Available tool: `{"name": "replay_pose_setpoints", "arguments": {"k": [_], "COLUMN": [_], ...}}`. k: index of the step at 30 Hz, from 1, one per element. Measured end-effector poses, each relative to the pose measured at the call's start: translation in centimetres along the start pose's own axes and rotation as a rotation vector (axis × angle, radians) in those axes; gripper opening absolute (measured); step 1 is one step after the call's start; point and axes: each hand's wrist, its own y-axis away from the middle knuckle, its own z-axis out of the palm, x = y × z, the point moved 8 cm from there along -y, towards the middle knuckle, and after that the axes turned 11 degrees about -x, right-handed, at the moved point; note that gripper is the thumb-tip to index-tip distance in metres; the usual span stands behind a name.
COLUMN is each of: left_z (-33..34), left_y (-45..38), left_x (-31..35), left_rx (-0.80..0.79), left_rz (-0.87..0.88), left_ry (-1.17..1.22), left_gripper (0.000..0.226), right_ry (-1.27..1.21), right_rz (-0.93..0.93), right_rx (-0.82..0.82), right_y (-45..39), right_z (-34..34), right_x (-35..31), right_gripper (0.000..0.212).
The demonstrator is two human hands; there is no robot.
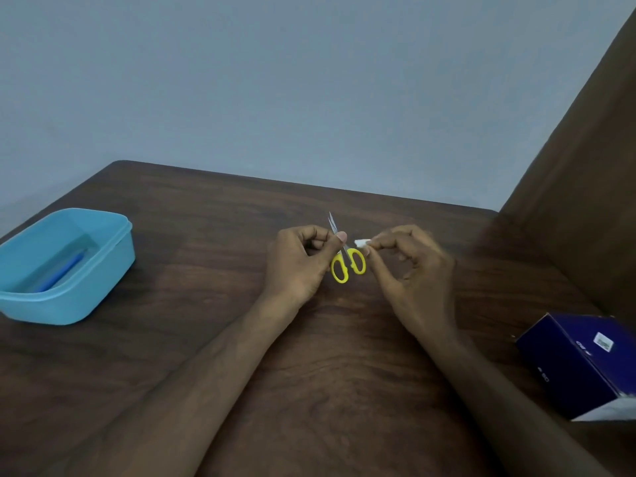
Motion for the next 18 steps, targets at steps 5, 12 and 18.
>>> {"name": "replay_pose_setpoints", "arguments": {"k": [5,12,18], "left_z": [-0.1,-0.4,-0.1], "left_y": [-0.2,-0.1,0.3], "left_x": [-0.2,-0.2,0.3], "left_rx": [-0.008,0.060,0.022], "left_rz": [-0.001,-0.017,-0.036], "left_ry": [0.035,-0.020,-0.068], "left_gripper": [0.020,0.021,0.023], "right_ry": [0.082,0.185,0.240], "right_rz": [-0.081,-0.136,-0.200], "right_rx": [-0.182,-0.143,-0.127], "right_y": [0.3,0.2,0.1], "right_z": [2.2,0.9,1.2], "right_x": [-0.4,-0.8,-1.5], "right_gripper": [0.010,0.011,0.010]}}
